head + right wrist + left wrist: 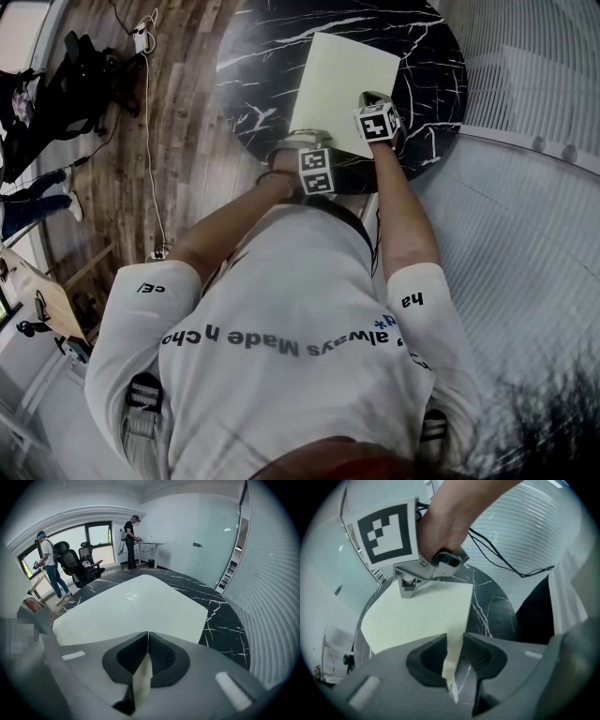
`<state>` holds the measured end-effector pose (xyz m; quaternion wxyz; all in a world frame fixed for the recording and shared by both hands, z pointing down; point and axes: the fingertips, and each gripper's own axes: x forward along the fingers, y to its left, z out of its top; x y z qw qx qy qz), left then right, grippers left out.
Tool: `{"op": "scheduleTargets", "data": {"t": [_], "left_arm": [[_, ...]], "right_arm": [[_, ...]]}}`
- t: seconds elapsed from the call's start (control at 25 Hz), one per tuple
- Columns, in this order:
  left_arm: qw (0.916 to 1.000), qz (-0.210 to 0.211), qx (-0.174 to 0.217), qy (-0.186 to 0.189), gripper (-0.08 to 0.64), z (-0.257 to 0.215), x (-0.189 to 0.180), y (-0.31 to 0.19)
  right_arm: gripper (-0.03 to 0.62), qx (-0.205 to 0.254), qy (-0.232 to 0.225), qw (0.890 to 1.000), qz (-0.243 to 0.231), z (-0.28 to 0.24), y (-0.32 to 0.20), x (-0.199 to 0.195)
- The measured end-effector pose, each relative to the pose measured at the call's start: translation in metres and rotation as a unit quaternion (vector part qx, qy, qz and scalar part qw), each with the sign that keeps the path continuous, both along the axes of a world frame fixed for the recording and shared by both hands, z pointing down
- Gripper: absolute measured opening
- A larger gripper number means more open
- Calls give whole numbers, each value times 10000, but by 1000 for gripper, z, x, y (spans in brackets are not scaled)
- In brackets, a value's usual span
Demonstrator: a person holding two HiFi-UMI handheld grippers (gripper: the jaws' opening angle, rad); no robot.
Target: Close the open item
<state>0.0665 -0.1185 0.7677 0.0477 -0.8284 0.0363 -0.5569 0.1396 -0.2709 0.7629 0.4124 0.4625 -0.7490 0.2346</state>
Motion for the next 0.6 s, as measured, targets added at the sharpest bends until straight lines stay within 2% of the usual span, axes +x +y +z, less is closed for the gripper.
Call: {"op": "scheduleTargets", "data": {"t": [0.12, 0.2, 0.32, 0.48, 0.6], "left_arm": [[10000, -15, -70, -55, 107, 1, 0, 0], [9999, -24, -109, -72, 107, 0, 0, 0], [9998, -25, -177, -93, 107, 0, 1, 0], [9998, -11, -183, -95, 107, 0, 0, 0], [9997, -13, -196, -108, 109, 0, 0, 1]], "right_arm": [[3, -49, -261, 9996, 111, -3, -1, 0], [16, 100, -338, 9991, 226, -10, -2, 5], [2, 354, -117, 9982, 460, -17, 3, 27], [2, 281, 243, 9985, 404, -9, 22, 49], [0, 225, 292, 9986, 390, -6, 27, 53]]}}
